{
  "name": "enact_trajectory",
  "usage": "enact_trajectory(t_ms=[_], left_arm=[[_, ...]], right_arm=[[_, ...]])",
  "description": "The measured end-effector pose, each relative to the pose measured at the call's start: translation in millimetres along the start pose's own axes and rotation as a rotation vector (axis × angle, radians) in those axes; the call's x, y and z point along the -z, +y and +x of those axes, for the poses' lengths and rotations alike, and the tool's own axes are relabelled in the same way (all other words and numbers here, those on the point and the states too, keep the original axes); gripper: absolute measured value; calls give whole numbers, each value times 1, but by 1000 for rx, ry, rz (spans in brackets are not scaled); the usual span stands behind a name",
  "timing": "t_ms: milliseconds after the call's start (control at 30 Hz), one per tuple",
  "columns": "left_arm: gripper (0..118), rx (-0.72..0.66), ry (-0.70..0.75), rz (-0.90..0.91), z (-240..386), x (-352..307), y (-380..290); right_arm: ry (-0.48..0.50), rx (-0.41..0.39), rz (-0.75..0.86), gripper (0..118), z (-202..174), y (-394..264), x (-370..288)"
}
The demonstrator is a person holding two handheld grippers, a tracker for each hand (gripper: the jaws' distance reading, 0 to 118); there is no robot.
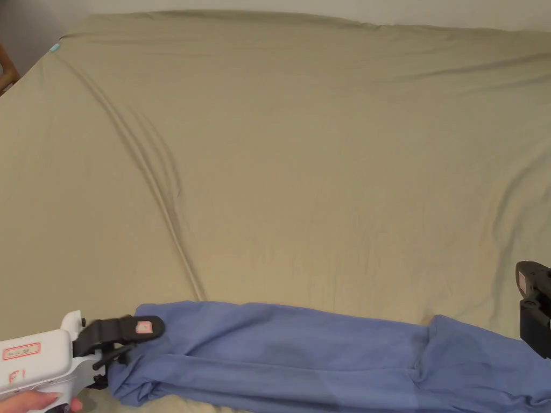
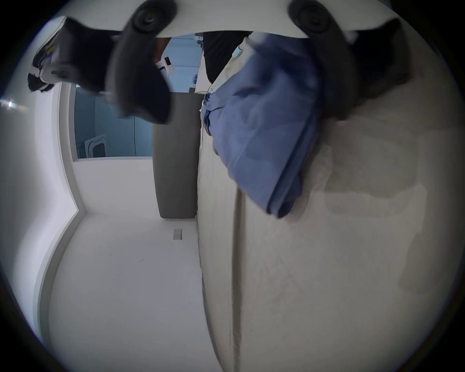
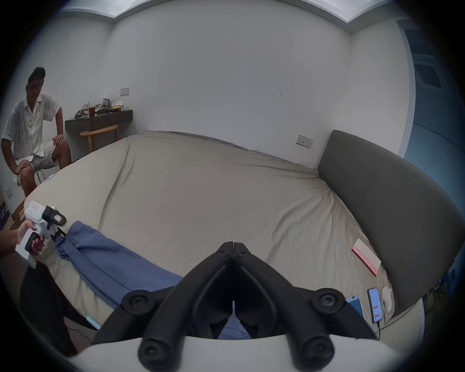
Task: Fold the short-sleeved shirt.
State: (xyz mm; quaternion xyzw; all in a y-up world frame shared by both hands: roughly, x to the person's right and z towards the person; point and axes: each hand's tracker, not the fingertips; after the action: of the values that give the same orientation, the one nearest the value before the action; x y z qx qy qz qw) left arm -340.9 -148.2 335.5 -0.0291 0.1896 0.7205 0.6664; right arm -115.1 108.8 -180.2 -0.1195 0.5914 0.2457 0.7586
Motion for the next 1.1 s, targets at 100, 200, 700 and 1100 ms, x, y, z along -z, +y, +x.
enact_trajectory(t_ms=[100,200,700,1100], left_arm=[[6,118,339,-65,-13,18,-12],[5,83,161,-4,-1,21,-16],[5,348,387,37,62,-16,-5],[5,398,642,148,108,-77,-7]], right_arm=[[14,-2,3,0,-4,4,2],[18,-7,5,0,-5,5,2],[-4,10,12,0,15,2,0],[4,19,6,0,15,-4,0]])
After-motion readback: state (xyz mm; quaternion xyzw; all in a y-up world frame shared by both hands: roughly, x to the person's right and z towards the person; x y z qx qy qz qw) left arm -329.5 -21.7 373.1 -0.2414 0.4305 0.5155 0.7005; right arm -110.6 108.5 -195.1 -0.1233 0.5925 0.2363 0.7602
